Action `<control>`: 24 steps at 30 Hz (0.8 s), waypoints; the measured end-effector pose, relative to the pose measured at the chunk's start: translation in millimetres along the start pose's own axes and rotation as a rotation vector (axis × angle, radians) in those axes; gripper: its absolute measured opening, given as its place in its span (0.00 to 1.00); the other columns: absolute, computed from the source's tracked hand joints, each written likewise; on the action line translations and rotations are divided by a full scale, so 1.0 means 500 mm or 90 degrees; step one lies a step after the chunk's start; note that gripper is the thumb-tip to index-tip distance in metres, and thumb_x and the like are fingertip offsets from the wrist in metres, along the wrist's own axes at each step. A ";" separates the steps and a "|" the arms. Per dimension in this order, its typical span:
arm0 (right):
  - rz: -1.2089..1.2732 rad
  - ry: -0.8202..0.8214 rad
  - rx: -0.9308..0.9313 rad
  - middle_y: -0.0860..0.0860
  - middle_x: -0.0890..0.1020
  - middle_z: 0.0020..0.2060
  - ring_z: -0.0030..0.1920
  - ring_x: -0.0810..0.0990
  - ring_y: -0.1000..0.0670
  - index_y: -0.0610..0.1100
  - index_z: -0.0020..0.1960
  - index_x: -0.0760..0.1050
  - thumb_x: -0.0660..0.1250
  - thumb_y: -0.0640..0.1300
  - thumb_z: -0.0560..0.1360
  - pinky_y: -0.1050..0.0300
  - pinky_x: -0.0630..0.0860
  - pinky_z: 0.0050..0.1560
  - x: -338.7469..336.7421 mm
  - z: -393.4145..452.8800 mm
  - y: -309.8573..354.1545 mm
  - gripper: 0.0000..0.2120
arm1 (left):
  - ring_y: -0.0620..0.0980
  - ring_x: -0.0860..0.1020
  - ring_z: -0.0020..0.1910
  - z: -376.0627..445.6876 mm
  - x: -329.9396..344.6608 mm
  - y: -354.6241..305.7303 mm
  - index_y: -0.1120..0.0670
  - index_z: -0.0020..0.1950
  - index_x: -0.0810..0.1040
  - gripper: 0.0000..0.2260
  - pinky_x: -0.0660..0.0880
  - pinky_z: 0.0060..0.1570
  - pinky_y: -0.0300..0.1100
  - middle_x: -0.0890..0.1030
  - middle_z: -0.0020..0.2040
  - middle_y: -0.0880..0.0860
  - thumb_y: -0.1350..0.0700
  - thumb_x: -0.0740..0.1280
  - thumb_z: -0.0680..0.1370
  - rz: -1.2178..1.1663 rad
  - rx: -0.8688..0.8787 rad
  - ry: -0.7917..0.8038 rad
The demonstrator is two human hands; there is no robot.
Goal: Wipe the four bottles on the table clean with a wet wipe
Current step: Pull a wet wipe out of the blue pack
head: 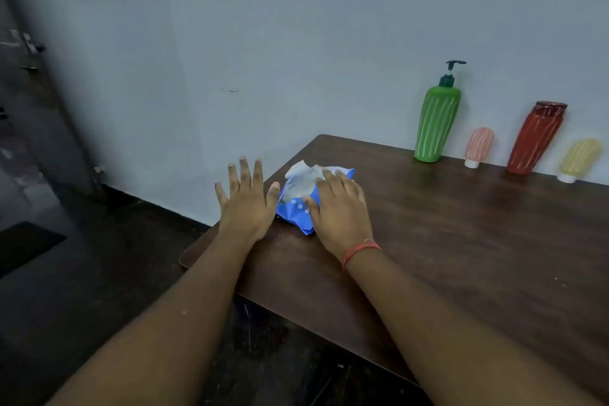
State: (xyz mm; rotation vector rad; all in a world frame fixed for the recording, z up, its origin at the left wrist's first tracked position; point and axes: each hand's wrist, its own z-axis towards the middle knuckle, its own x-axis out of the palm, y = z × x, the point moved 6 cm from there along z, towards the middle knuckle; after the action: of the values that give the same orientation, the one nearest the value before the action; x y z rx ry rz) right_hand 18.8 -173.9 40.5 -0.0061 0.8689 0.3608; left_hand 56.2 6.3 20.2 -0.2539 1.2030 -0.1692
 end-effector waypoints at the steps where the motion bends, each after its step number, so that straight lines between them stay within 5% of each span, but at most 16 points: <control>1: 0.014 -0.013 0.012 0.48 0.75 0.68 0.68 0.72 0.45 0.44 0.63 0.76 0.59 0.55 0.80 0.46 0.69 0.66 0.003 0.010 0.002 0.18 | 0.53 0.35 0.81 0.005 0.002 -0.001 0.48 0.82 0.38 0.31 0.38 0.77 0.61 0.37 0.82 0.52 0.37 0.41 0.83 0.005 0.000 -0.001; 8: 0.017 -0.011 0.050 0.52 0.82 0.51 0.58 0.75 0.46 0.47 0.54 0.82 0.66 0.51 0.76 0.49 0.71 0.56 0.041 0.056 0.020 0.12 | 0.52 0.35 0.80 0.028 0.023 -0.006 0.48 0.82 0.37 0.33 0.38 0.77 0.61 0.37 0.82 0.51 0.37 0.44 0.80 -0.014 0.050 0.024; 16: 0.045 0.102 0.083 0.55 0.81 0.47 0.60 0.71 0.46 0.53 0.51 0.83 0.63 0.55 0.77 0.48 0.69 0.56 0.075 0.076 0.023 0.12 | 0.52 0.35 0.81 0.044 0.032 -0.014 0.48 0.82 0.38 0.33 0.38 0.77 0.60 0.39 0.83 0.51 0.39 0.50 0.83 -0.031 0.049 0.060; 24: 0.135 0.075 0.151 0.55 0.82 0.43 0.53 0.73 0.46 0.49 0.43 0.81 0.63 0.48 0.77 0.48 0.71 0.55 0.071 0.073 0.006 0.09 | 0.53 0.37 0.81 0.047 0.035 -0.016 0.50 0.83 0.41 0.31 0.39 0.77 0.60 0.41 0.83 0.52 0.40 0.48 0.84 -0.015 0.033 0.077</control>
State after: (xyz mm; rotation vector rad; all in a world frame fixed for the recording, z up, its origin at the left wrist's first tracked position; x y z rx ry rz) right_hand 65.9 -154.7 38.0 0.2886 1.0278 0.4572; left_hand 84.4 -3.4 14.5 -0.2152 1.3138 -0.2388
